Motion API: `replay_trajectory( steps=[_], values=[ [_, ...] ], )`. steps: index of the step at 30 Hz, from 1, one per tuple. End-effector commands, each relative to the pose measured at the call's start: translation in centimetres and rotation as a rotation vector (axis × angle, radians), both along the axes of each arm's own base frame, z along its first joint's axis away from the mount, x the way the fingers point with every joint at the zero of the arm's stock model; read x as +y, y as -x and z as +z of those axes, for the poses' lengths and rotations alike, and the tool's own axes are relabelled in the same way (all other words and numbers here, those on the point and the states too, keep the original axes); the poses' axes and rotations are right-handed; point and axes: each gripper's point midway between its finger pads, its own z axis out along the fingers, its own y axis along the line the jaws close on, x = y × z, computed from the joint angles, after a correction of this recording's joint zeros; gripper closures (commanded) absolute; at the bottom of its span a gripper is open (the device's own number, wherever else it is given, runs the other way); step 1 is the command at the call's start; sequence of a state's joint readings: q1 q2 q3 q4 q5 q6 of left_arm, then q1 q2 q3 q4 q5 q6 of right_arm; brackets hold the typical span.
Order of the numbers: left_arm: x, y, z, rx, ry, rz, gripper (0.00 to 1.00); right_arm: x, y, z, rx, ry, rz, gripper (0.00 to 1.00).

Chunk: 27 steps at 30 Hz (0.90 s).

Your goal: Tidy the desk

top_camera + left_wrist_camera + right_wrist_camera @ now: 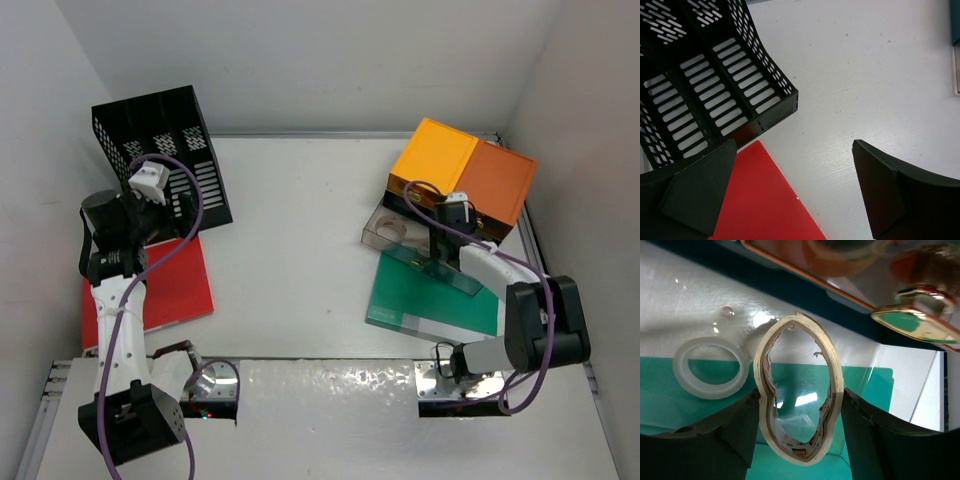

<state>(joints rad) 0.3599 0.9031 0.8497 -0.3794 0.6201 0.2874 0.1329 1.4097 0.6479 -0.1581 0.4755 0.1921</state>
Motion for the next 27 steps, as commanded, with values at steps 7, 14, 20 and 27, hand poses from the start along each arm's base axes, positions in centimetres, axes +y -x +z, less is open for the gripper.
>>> replay_trajectory(
  steps=[7,14,20,27],
  values=[
    [-0.4,-0.1,2.1,-0.069,-0.027,-0.033,0.00,0.5,-1.4,4.3,-0.145,-0.035,0.009,0.37],
    [-0.4,0.0,2.1,-0.070,-0.028,-0.034,0.00,-0.3,-0.5,3.0,-0.107,-0.017,-0.015,0.35],
    [-0.5,0.0,2.2,-0.070,-0.027,-0.036,0.00,-0.4,0.1,2.1,-0.107,-0.053,-0.038,0.22],
    [-0.5,0.0,2.2,-0.073,-0.030,-0.036,0.00,-0.5,0.1,2.5,-0.108,-0.042,-0.035,0.11]
  ],
)
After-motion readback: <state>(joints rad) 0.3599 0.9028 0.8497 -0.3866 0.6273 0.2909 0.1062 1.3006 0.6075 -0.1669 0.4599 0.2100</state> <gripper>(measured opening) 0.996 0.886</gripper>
